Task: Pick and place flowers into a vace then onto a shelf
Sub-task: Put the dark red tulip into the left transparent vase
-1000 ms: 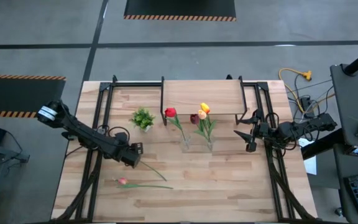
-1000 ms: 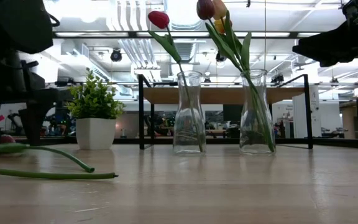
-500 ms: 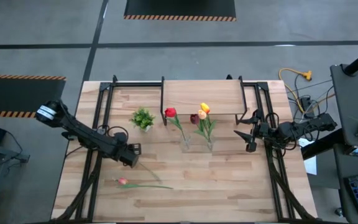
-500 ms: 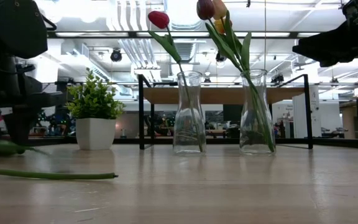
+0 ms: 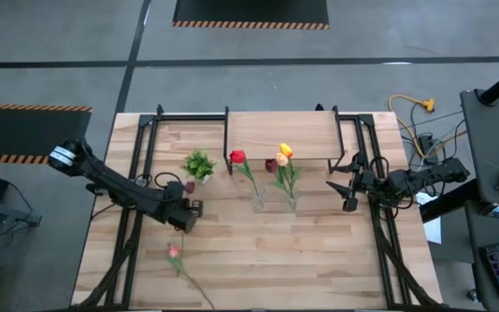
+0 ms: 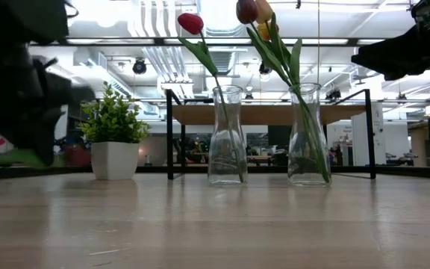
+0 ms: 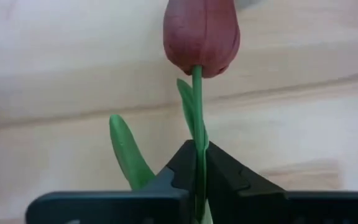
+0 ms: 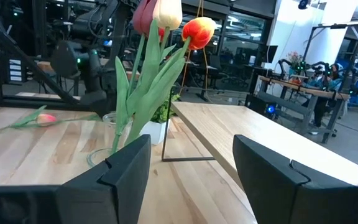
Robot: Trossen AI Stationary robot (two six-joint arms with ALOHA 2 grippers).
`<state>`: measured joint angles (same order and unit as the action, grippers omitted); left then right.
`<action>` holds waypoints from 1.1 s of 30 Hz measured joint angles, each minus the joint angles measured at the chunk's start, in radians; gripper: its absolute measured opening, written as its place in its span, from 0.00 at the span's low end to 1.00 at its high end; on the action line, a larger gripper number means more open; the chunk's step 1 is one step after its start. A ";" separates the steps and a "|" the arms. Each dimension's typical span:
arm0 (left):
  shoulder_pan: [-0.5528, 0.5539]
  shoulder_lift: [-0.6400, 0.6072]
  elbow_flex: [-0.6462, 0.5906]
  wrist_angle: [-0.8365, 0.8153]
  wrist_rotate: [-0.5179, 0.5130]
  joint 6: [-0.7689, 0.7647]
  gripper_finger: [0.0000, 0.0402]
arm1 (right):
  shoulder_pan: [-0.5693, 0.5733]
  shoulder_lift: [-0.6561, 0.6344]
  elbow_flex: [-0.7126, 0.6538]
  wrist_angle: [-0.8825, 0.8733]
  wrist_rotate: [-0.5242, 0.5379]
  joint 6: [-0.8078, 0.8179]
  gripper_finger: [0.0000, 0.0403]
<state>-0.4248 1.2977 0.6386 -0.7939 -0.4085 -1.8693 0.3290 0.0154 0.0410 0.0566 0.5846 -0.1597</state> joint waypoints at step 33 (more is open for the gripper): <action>-0.049 -0.193 0.222 1.226 -0.303 2.045 0.00 | 0.000 0.000 0.000 0.001 0.033 0.002 0.54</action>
<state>-0.4736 1.1051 0.8608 0.4318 -0.7119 0.1761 0.3289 0.0154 0.0410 0.0574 0.6174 -0.1577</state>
